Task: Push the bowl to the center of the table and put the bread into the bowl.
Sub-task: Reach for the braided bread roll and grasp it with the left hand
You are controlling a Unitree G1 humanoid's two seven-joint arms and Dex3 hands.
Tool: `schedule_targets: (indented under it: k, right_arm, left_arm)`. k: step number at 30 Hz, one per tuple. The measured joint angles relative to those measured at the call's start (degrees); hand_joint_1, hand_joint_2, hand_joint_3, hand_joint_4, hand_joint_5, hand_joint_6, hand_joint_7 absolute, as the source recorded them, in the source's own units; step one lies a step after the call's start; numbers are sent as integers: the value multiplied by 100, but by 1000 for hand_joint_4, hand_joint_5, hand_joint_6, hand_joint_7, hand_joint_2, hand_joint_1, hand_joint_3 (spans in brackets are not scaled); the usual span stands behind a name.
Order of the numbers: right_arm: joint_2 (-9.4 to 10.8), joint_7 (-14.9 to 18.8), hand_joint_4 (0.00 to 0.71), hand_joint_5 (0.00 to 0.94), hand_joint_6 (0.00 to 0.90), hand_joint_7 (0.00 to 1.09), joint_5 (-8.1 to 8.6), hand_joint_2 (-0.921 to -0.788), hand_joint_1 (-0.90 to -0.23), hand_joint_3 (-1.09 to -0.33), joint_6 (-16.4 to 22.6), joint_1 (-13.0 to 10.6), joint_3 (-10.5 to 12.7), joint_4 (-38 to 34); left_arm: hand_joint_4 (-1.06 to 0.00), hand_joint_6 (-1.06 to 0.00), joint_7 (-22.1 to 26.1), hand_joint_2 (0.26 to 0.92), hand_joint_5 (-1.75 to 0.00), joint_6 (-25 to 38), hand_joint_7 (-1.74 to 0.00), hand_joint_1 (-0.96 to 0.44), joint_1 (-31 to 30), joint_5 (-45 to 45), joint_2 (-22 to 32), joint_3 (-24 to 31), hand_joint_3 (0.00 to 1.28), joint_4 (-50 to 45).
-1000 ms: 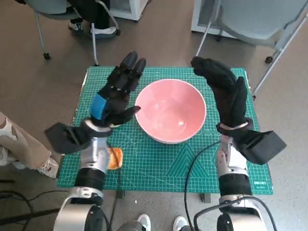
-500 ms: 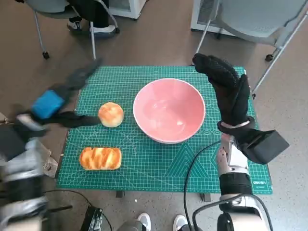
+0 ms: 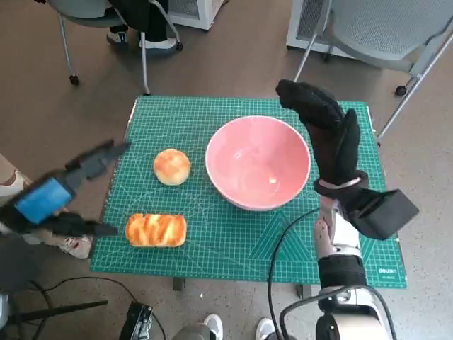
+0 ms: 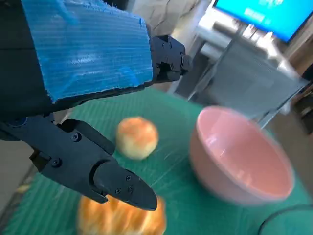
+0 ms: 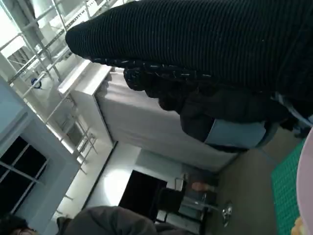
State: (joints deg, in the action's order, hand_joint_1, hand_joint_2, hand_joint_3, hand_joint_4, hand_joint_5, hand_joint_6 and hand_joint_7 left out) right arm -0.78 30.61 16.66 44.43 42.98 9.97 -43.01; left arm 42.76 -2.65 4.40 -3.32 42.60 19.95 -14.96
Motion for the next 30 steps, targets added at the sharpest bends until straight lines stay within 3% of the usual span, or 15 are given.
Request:
schedule_targets:
  k: [14,30]
  right_arm:
    - [83,42,229,4,191,308,118,-921,-655,-789,-48,-3,-12,-119]
    - [107,-10,232,4,178,335,107,-921,-655,-788,-86,-122,-25,-49]
  left_arm:
    - [-100,-280,-124,694,-22,795,-104,-565,-460,-560,246,-446,2,-314]
    - [-109,-292,-123,676,-11,1992,-81,-445,-470,-2152,252,-2095,1,-737]
